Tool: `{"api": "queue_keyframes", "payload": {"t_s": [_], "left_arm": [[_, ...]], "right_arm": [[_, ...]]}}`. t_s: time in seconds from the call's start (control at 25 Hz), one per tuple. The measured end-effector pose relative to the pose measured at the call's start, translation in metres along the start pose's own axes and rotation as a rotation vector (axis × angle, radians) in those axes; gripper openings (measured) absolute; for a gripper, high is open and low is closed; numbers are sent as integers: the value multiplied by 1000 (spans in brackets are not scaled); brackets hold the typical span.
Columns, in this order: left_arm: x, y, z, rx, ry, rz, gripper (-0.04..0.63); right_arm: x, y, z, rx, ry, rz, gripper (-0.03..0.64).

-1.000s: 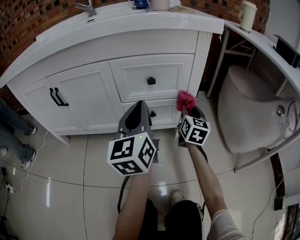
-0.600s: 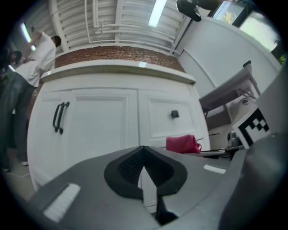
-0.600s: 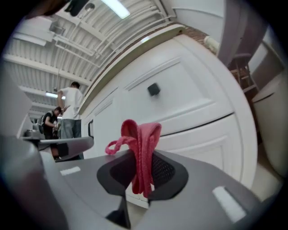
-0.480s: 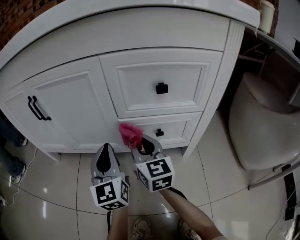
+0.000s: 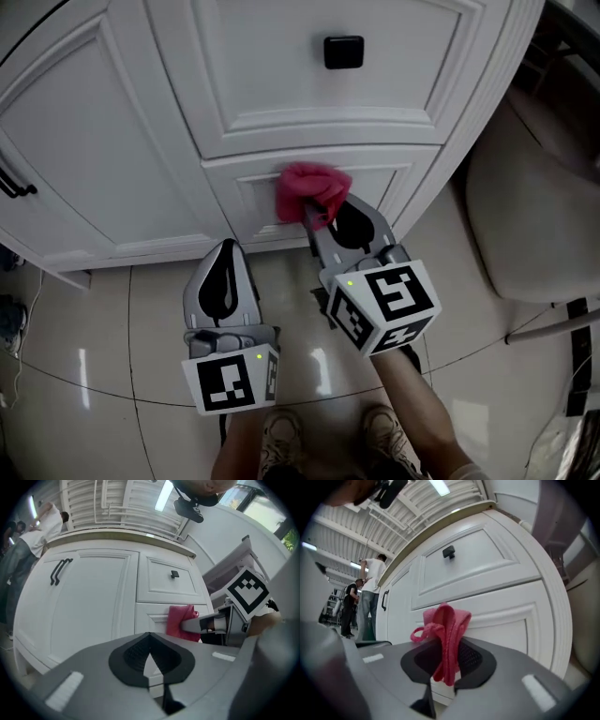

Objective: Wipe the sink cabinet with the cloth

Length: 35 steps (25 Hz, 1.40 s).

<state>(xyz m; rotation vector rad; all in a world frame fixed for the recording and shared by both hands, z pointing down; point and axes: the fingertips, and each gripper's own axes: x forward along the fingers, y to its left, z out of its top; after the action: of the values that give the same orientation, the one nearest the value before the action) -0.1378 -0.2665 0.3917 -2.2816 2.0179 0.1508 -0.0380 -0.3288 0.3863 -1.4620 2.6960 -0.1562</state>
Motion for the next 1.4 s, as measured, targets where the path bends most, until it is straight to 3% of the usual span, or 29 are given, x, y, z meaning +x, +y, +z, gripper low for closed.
{"api": "queue_keyframes", "payload": {"t_s": [0.12,0.2,0.36,0.48,0.6,0.68,1.04,1.16,1.28,1.4], "left_arm": [[7,-11,3,-18,-12,-32,14],[9,-14,9,-13,-30,-36,14],[5,-13,7,-6,-27,-28,14],[0,-10,-5,-26,0,-25,15],[0,-8,-15,-26,22,-21,14],[2,-10,-19,-27,31,-23,15],[7,-27,-26,5,48,-44,14],[5,-28,-30,5,57,-42,14],[-1,-20,-30,14,56,-22,14],[-11,-2,-34,11,63,17,14]], "right_arm": [[-5,-6,7,160,-37,-10,64],[-9,-12,12,195,-56,-20,64],[-21,-18,21,78,-61,-64,63],[-50,-48,35,-42,-69,-183,60],[-59,-85,25,-171,38,-235,58],[-59,-104,14,-182,73,-256,58],[-99,-166,-1,-118,55,-451,58],[-106,-155,0,-18,-16,-402,60],[-92,-107,0,34,-84,-258,60],[-67,-43,-12,9,-78,-105,60]]}}
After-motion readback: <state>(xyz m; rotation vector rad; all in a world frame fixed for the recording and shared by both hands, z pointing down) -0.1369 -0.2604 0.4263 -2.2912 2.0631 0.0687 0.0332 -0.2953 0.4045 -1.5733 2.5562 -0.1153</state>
